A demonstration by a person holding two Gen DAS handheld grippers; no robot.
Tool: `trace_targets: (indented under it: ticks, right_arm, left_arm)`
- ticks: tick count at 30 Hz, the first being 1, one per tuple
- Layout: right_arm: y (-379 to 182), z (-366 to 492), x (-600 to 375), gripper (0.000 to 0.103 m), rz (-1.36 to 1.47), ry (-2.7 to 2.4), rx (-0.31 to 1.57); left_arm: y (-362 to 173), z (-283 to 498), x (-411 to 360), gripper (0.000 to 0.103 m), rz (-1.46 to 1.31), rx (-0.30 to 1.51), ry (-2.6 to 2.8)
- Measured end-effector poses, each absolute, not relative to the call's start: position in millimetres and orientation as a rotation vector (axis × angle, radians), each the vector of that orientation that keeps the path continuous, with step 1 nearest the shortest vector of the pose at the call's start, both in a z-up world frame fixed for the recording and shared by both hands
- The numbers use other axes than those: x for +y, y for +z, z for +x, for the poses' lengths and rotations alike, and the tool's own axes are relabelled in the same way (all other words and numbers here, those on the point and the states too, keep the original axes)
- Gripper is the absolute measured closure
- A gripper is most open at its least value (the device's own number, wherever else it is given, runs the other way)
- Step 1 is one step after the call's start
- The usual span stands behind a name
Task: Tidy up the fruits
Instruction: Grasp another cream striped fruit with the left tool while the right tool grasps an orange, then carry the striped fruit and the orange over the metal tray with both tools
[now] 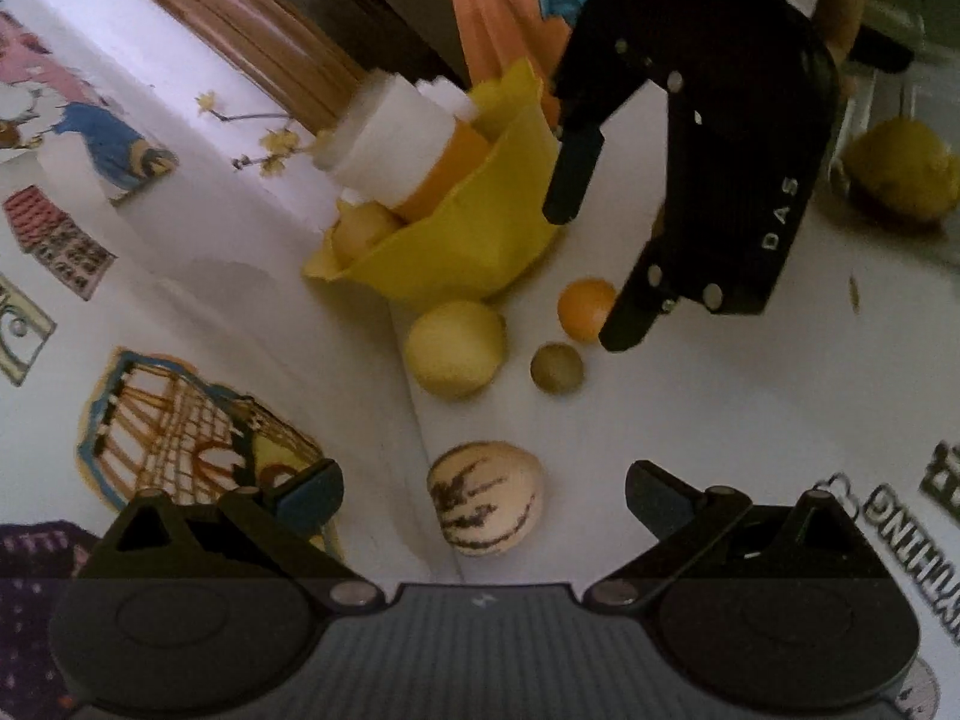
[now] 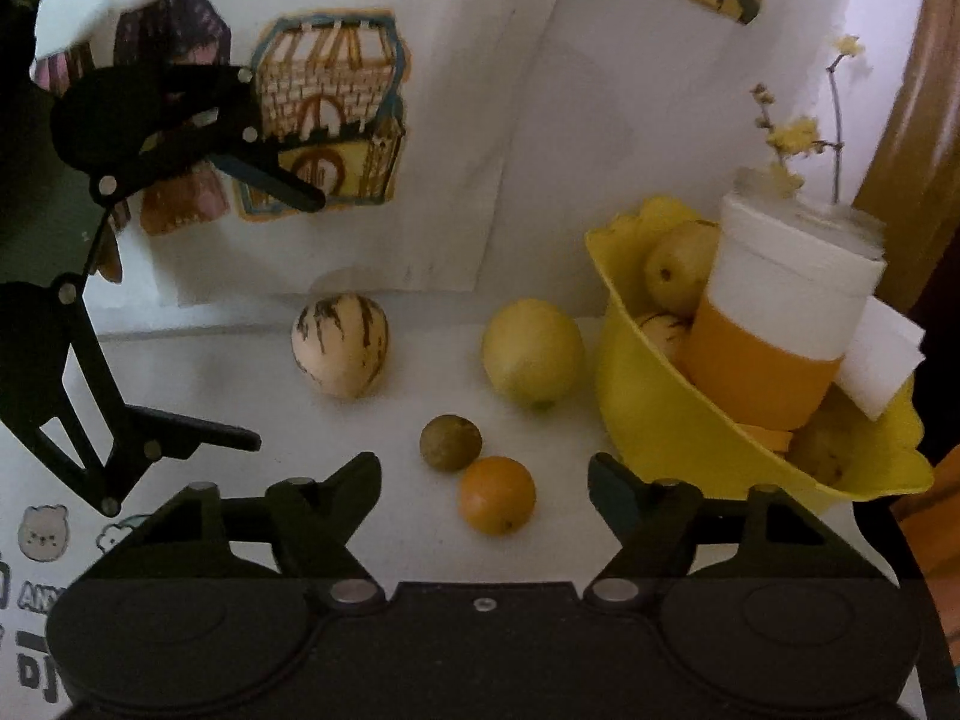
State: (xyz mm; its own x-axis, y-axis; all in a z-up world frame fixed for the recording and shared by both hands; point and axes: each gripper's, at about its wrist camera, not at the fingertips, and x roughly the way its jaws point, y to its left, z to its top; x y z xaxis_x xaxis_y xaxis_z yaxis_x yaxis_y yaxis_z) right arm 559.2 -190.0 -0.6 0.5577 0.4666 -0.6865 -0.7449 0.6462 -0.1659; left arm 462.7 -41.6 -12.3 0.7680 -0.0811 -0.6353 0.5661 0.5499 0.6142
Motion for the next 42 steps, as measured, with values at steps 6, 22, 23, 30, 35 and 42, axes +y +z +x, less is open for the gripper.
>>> trace_targets:
  ticks: [6, 22, 23, 30, 35, 42]
  right_arm:
    - [-13.9, 565.5, -186.5, 0.045, -0.484, 0.741, 0.695]
    - [-29.9, 575.9, -188.1, 0.062, -0.435, 0.716, 0.74]
    - [-29.6, 576.3, -188.2, 0.063, -0.43, 0.716, 0.742]
    - [-29.7, 579.9, -187.9, 0.065, -0.424, 0.716, 0.744]
    - [-29.2, 579.6, -189.0, 0.068, -0.429, 0.716, 0.738]
    - [-30.8, 576.1, -190.0, 0.069, -0.437, 0.721, 0.724]
  left_arm:
    - [-19.4, 470.6, -44.6, 0.008, 0.934, 0.614, -0.372]
    - [-24.7, 489.8, -47.4, 0.032, 0.891, 0.658, -0.341]
    - [-25.0, 490.6, -46.7, 0.034, 0.881, 0.66, -0.337]
    - [-24.1, 500.6, -41.2, 0.044, 0.798, 0.709, -0.338]
    - [-26.1, 502.2, -41.0, 0.044, 0.776, 0.709, -0.33]
    - [-28.6, 498.2, -38.3, 0.047, 0.721, 0.687, -0.308]
